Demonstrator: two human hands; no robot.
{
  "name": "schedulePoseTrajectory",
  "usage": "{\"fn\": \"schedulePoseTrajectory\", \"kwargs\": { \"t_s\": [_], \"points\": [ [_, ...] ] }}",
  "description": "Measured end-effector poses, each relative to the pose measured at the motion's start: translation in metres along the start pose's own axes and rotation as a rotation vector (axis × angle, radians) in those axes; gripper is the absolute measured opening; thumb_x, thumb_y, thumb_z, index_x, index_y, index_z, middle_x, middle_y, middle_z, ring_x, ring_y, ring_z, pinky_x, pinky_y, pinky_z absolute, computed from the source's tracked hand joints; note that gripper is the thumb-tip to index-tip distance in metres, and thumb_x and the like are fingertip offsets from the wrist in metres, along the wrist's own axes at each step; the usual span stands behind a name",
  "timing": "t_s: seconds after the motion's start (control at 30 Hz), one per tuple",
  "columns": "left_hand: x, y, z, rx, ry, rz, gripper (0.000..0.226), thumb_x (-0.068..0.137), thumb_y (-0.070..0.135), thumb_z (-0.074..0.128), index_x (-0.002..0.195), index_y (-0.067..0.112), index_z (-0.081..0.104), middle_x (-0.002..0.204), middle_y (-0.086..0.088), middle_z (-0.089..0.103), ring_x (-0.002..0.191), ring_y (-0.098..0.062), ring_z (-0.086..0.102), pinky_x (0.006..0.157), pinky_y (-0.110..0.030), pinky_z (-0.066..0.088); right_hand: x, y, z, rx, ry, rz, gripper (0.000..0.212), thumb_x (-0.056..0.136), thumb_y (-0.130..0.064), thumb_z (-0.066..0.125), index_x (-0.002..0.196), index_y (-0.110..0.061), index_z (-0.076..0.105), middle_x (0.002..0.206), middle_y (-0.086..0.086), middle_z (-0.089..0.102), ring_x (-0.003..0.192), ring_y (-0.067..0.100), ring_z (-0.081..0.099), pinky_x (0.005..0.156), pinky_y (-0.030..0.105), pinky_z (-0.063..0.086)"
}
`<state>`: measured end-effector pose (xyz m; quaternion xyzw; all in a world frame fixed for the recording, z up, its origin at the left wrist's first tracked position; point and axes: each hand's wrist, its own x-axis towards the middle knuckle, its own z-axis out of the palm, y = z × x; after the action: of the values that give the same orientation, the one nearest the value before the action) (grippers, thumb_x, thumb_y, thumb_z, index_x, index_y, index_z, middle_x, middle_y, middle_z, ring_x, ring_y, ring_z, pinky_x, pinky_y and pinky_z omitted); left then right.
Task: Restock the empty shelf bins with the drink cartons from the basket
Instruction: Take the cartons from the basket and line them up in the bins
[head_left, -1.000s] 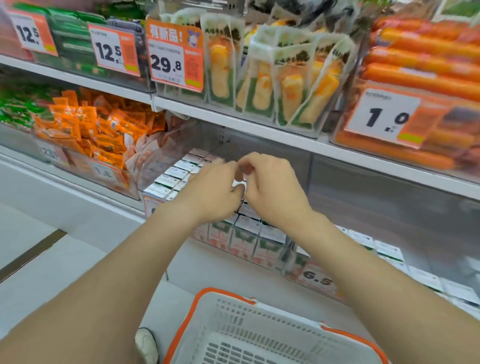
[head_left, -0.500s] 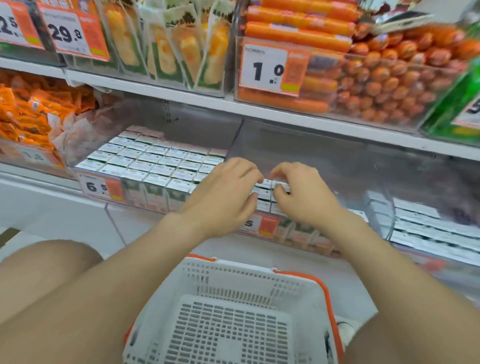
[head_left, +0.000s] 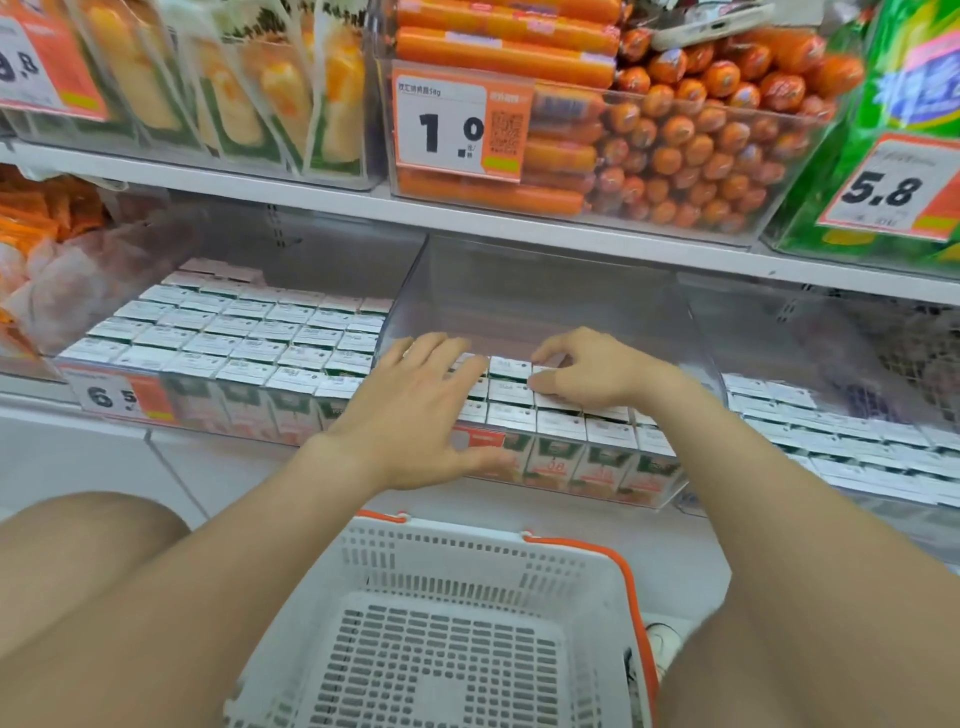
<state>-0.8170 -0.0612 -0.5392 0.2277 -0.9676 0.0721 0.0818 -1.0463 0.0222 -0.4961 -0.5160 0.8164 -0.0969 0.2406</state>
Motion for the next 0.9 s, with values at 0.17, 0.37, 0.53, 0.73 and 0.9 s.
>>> {"fn": "schedulePoseTrajectory", "kwargs": {
  "t_s": [0.17,0.37,0.53,0.73,0.9],
  "points": [
    [0.000,-0.007,0.006,0.027,-0.003,-0.004,0.104,0.086,0.092,0.019,0.154,0.015,0.038,0.156,-0.007,0.043,0.148,-0.031,0.035,0.121,-0.047,0.030,0.008,0.009,0.000,0.053,-0.029,-0.012,0.048,0.098,-0.047,0.067,0.131,-0.012,0.068,0.118,0.005,0.070,0.117,0.028,0.063,0.106,0.041,0.046],
    [-0.001,-0.004,0.009,0.042,-0.018,0.011,0.095,0.091,0.084,0.020,0.153,0.015,0.040,0.154,-0.006,0.046,0.145,-0.030,0.038,0.118,-0.050,0.033,0.017,0.009,0.004,0.029,-0.041,-0.074,0.047,0.101,-0.048,0.062,0.141,-0.023,0.061,0.142,0.005,0.061,0.127,0.023,0.058,0.114,0.042,0.043],
    [0.000,0.005,0.013,-0.104,-0.025,0.060,0.075,0.099,0.068,0.040,0.158,0.022,0.036,0.168,-0.003,0.031,0.155,-0.023,0.028,0.124,-0.043,0.024,0.009,0.016,0.004,-0.045,-0.111,-0.104,0.071,0.105,-0.061,0.042,0.165,-0.031,0.021,0.171,-0.007,0.023,0.156,0.018,0.025,0.127,0.042,0.021],
    [0.007,0.023,0.005,-0.149,0.060,0.109,0.080,0.095,0.077,0.040,0.150,0.020,0.045,0.158,0.000,0.044,0.146,-0.023,0.038,0.120,-0.040,0.028,-0.029,0.045,-0.033,-0.227,-0.043,-0.046,0.059,0.098,-0.050,0.064,0.145,-0.016,0.056,0.136,0.001,0.066,0.119,0.022,0.064,0.105,0.043,0.051],
    [0.019,0.051,0.018,-0.012,0.068,0.116,0.083,0.100,0.075,0.033,0.157,0.015,0.038,0.164,-0.007,0.038,0.154,-0.030,0.033,0.123,-0.050,0.029,-0.031,0.046,-0.014,-0.233,-0.240,0.002,0.085,0.083,-0.070,0.062,0.153,-0.025,0.044,0.159,-0.005,0.045,0.137,0.023,0.050,0.110,0.043,0.045]
  ]
}}
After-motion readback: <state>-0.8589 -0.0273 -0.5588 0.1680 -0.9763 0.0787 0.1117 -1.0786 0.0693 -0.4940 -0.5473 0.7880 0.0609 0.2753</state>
